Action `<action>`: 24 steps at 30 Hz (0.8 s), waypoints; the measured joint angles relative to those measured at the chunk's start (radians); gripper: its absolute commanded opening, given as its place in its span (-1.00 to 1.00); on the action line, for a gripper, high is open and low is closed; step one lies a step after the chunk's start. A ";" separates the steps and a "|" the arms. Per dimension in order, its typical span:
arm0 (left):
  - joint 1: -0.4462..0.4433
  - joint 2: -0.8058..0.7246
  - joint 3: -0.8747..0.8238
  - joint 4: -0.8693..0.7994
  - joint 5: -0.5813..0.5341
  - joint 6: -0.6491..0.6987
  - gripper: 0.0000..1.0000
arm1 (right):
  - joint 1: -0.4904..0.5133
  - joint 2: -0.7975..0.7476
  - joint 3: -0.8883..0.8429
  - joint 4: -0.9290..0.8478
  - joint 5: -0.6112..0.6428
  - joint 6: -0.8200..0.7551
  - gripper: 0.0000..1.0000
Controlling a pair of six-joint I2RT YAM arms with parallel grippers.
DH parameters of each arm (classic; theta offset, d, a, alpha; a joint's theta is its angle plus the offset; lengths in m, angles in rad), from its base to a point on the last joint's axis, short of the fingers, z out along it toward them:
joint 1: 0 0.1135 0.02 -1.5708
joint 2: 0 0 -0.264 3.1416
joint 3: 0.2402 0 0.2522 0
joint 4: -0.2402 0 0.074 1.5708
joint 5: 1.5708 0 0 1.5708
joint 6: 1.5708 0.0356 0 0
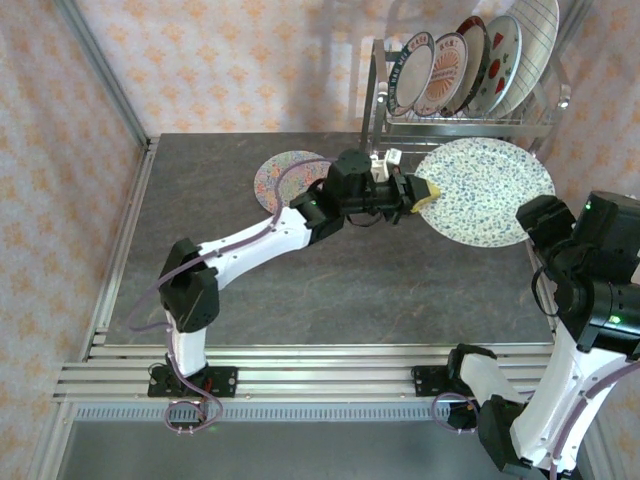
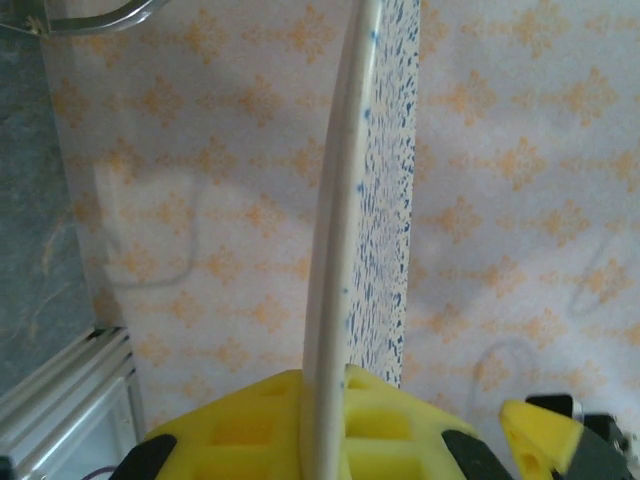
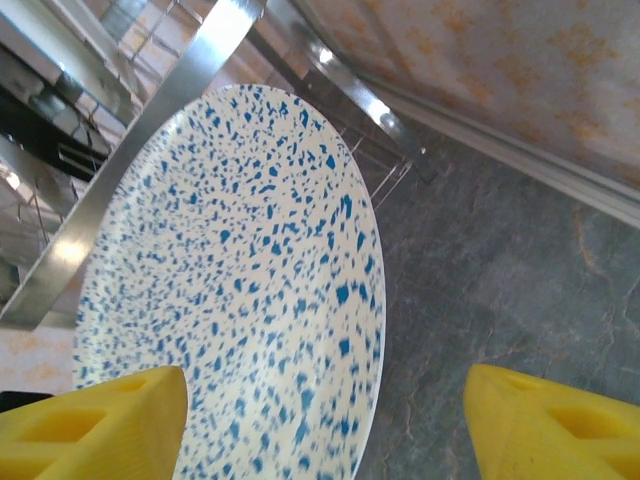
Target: Unload the plates from the dish rack
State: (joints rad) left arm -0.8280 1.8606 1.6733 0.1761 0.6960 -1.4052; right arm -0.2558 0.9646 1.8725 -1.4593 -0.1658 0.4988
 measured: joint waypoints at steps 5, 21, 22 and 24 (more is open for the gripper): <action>0.023 -0.098 -0.036 -0.133 0.057 0.137 -1.00 | 0.000 -0.003 -0.068 -0.021 -0.079 -0.020 0.53; 0.211 -0.402 -0.369 -0.428 0.161 0.394 -1.00 | 0.000 -0.055 -0.443 0.061 -0.562 -0.072 0.69; 0.232 -0.428 -0.394 -0.436 0.164 0.402 -1.00 | 0.000 -0.055 -0.462 0.068 -0.579 -0.077 0.68; 0.266 -0.470 -0.437 -0.450 0.169 0.413 -1.00 | 0.004 -0.057 -0.493 0.082 -0.599 -0.082 0.67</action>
State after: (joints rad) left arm -0.5621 1.3903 1.2362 -0.2737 0.8654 -0.9924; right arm -0.2520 0.9077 1.3796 -1.3769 -0.7650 0.4168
